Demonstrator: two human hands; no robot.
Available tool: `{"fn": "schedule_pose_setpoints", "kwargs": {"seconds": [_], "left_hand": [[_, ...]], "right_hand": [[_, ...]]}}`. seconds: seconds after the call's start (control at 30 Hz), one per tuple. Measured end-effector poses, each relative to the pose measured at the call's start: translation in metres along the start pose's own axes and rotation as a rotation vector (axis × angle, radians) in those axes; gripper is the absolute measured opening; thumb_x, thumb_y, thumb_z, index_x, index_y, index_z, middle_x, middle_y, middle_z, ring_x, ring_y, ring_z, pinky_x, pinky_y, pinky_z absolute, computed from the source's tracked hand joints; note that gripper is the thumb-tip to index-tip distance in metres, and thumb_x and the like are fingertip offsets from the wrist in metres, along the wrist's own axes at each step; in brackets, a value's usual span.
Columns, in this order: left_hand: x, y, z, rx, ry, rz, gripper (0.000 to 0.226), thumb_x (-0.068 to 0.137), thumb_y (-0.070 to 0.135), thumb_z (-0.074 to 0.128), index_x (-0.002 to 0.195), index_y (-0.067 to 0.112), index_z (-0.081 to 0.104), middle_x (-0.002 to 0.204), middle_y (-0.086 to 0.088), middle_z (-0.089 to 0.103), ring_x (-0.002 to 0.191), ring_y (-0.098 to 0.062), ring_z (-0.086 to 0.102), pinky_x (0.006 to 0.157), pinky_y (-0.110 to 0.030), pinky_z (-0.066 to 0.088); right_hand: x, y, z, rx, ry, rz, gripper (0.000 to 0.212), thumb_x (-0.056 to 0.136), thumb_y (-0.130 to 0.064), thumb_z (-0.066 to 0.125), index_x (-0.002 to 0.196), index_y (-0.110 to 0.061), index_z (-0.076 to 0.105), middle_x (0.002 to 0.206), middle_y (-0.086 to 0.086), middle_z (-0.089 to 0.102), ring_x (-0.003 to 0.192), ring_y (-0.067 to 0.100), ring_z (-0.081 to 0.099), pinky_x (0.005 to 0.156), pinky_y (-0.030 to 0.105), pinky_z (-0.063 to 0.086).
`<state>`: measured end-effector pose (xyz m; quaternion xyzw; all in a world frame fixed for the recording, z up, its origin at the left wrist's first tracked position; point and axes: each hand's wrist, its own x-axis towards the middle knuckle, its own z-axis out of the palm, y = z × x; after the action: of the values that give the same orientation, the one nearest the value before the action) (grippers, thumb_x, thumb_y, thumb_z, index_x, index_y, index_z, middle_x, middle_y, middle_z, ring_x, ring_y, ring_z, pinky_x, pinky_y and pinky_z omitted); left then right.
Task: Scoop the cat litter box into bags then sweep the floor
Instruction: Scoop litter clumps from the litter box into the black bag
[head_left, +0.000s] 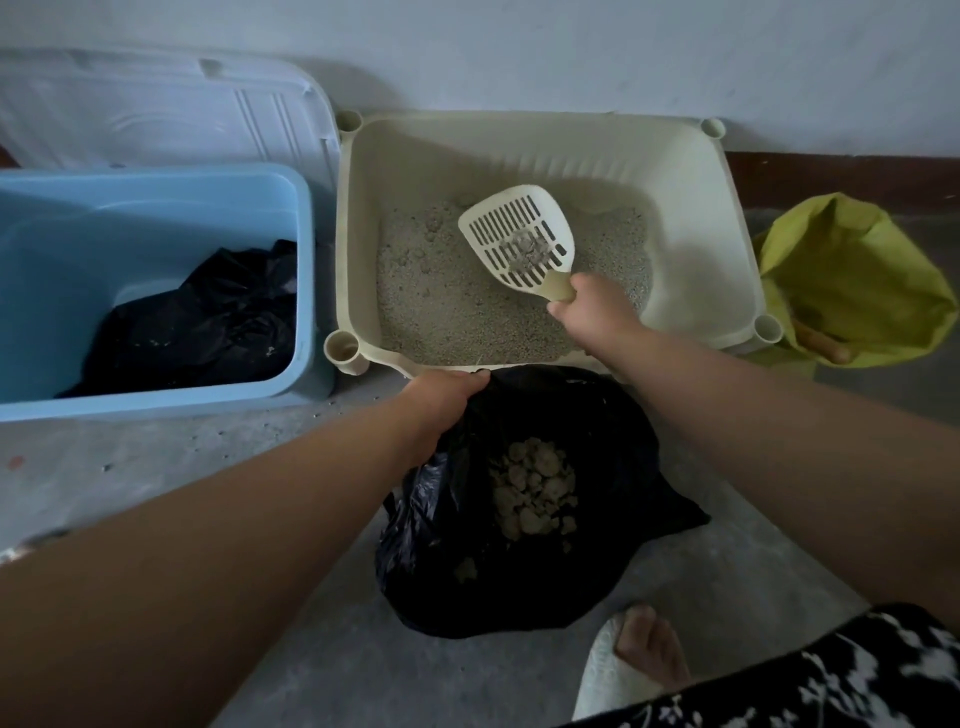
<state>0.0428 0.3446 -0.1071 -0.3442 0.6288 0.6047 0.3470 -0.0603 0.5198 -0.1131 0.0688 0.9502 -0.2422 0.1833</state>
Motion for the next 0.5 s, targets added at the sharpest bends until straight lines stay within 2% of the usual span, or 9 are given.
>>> {"fn": "schedule_pose_setpoints", "kwargs": {"seconds": [0.1,0.17,0.23,0.33,0.43,0.5], "left_hand": [[0.002,0.001,-0.002,0.002,0.012,-0.013,0.042,0.086,0.04,0.065,0.114,0.009,0.067,0.111,-0.014,0.069,0.102,-0.031,0.066,0.097,-0.045,0.051],[0.001,0.002,-0.003,-0.003,0.003,0.007,0.04,0.089,0.038,0.062,0.119,0.012,0.065,0.117,-0.012,0.067,0.108,-0.029,0.064,0.1,-0.045,0.049],[0.001,0.004,-0.004,0.016,0.015,0.043,0.039,0.093,0.034,0.058,0.124,0.01,0.062,0.124,-0.005,0.063,0.116,-0.025,0.059,0.103,-0.043,0.046],[0.001,0.003,-0.007,-0.034,0.058,0.045,0.042,0.09,0.037,0.062,0.121,0.008,0.063,0.121,-0.009,0.065,0.112,-0.027,0.061,0.102,-0.043,0.047],[-0.002,0.002,-0.01,-0.084,0.085,0.022,0.041,0.089,0.035,0.064,0.12,0.007,0.064,0.116,-0.013,0.067,0.105,-0.03,0.065,0.098,-0.045,0.05],[-0.003,0.003,-0.012,-0.113,0.107,0.015,0.041,0.089,0.033,0.065,0.119,0.004,0.063,0.112,-0.014,0.068,0.102,-0.031,0.066,0.095,-0.046,0.052]], "right_hand": [[-0.003,0.005,-0.003,0.023,-0.035,0.008,0.036,0.091,-0.024,0.057,0.12,-0.002,0.054,0.111,0.016,0.06,0.096,0.032,0.061,0.076,0.037,0.048],[-0.007,0.008,-0.008,-0.003,-0.043,-0.022,0.036,0.091,-0.025,0.056,0.12,-0.003,0.054,0.108,0.015,0.06,0.094,0.031,0.06,0.076,0.039,0.049],[-0.012,0.011,-0.015,0.022,-0.042,-0.046,0.034,0.091,-0.025,0.056,0.117,-0.004,0.055,0.103,0.015,0.06,0.087,0.03,0.06,0.069,0.035,0.047],[-0.028,0.015,-0.026,0.043,-0.036,-0.13,0.024,0.089,-0.022,0.058,0.104,-0.003,0.057,0.088,0.011,0.056,0.071,0.023,0.054,0.053,0.025,0.039],[-0.051,0.026,-0.038,-0.004,-0.029,-0.217,0.021,0.088,-0.022,0.061,0.096,-0.003,0.057,0.085,0.012,0.055,0.07,0.021,0.05,0.057,0.029,0.038],[-0.067,0.037,-0.044,-0.047,-0.034,-0.265,0.022,0.088,-0.023,0.063,0.1,-0.005,0.058,0.087,0.009,0.056,0.076,0.021,0.051,0.06,0.03,0.034]]}}
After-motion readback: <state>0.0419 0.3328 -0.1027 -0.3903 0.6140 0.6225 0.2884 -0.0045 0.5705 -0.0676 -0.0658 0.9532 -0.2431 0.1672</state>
